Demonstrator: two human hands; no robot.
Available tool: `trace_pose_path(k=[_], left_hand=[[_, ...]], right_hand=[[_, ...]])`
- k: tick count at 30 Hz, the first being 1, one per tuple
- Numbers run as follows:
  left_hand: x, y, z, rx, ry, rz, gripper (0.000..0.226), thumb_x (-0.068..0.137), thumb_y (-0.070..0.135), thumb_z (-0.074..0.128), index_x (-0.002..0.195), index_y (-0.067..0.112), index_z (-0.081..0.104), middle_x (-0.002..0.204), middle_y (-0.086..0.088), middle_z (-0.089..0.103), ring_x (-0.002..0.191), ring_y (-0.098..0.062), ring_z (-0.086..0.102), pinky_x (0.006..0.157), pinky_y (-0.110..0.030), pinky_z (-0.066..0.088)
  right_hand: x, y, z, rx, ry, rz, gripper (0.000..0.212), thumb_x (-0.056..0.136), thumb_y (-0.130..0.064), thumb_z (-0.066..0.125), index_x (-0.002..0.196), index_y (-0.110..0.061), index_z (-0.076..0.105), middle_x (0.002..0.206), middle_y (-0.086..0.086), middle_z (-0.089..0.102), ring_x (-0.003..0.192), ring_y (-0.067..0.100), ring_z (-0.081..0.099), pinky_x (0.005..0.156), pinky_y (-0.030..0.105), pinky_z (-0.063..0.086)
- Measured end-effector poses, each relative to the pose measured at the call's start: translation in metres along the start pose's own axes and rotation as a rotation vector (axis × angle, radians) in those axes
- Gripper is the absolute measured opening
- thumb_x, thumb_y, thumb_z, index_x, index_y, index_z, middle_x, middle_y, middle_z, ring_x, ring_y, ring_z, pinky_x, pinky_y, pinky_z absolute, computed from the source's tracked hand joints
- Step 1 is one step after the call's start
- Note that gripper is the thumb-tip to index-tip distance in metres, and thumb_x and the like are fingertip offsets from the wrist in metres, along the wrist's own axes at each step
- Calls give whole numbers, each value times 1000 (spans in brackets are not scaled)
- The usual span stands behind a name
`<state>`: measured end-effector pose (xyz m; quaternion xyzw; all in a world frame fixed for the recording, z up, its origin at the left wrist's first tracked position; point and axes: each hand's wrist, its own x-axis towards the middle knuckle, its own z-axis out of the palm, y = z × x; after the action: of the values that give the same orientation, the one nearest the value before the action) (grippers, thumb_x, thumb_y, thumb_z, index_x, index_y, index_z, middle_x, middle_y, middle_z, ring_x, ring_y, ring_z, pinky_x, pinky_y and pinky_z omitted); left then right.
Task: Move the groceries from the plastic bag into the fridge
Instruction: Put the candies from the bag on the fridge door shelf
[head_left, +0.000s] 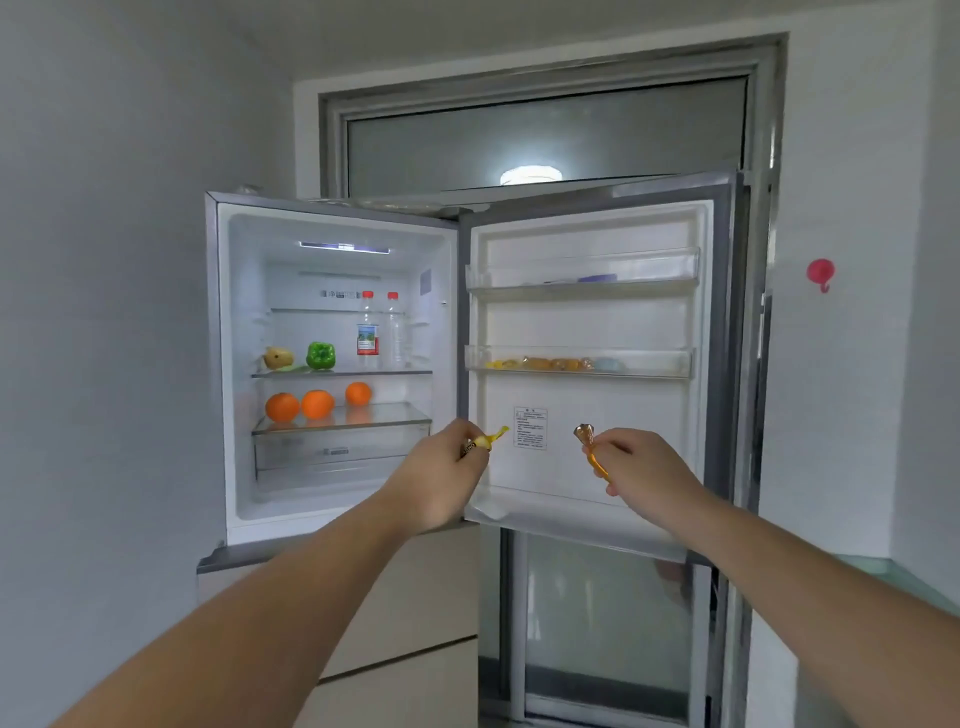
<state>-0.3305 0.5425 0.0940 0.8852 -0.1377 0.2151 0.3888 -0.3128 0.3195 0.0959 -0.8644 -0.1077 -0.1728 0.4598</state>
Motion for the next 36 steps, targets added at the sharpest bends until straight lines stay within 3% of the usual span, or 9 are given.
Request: trace_pose_path(k=[4,8,14,19,23,26,29,33,36], left_hand=[[61,-31,22,-43,-42,78,10,98,27,44,98,23,53,66,-2,52,58,-17,43,58,-30,37],[131,-61,31,-45,-72,206,13,97,25,49,106,24,59,83,-1,55,57,-12,46,55,-24,39],[234,-71,42,-63,-84,399,21,96,21,54,115,25,62,93,4,57,72,-7,50,67,-19,39],[301,-55,59,20,-40,497,33,96,23,54,128,21,56,111,1,55,97,-12,48,82,-23,34],[334,-35,72,27,-36,556,24,94,17,54,116,19,64,105,2,61,91,-13,53,69,-20,38],[349,-19,83,31,-46,575,22,94,17,56,113,20,65,105,3,65,97,-15,57,79,-27,46],[367,-2,93,28,-79,581,19,92,16,57,110,21,64,104,4,67,99,-17,59,89,-35,48],[392,8,113,-1,-154,553,19,91,16,60,107,25,64,104,3,65,102,-17,59,92,-34,48],[408,16,129,-7,-268,546,16,89,16,62,98,28,63,93,10,61,92,-13,59,85,-27,47]], right_hand=[[44,18,8,-78,39,13,21,94,-20,46,85,-15,65,84,7,62,77,28,62,58,28,39],[96,29,20,-138,121,22,17,95,-23,50,95,-18,66,83,4,59,93,34,65,56,24,40],[160,34,17,-180,245,21,13,94,-23,54,92,-28,67,75,2,58,69,22,60,43,12,38],[202,36,-10,-217,345,-5,16,92,-16,53,88,-21,68,69,3,56,62,18,50,51,21,40],[232,36,-42,-282,417,-53,16,91,-18,53,88,-23,67,72,1,59,62,18,52,57,26,41],[253,38,-65,-368,479,-131,7,91,-23,58,91,-27,64,79,-11,60,67,13,56,59,20,43],[277,42,-80,-357,481,-152,14,89,-26,62,102,-27,63,91,-9,64,74,19,64,60,23,46],[298,53,-89,-320,413,-142,25,86,-27,67,110,-28,60,88,-8,68,63,14,65,61,27,51],[309,60,-96,-312,357,-96,24,86,-25,69,105,-28,57,79,-4,69,56,11,61,56,26,51]])
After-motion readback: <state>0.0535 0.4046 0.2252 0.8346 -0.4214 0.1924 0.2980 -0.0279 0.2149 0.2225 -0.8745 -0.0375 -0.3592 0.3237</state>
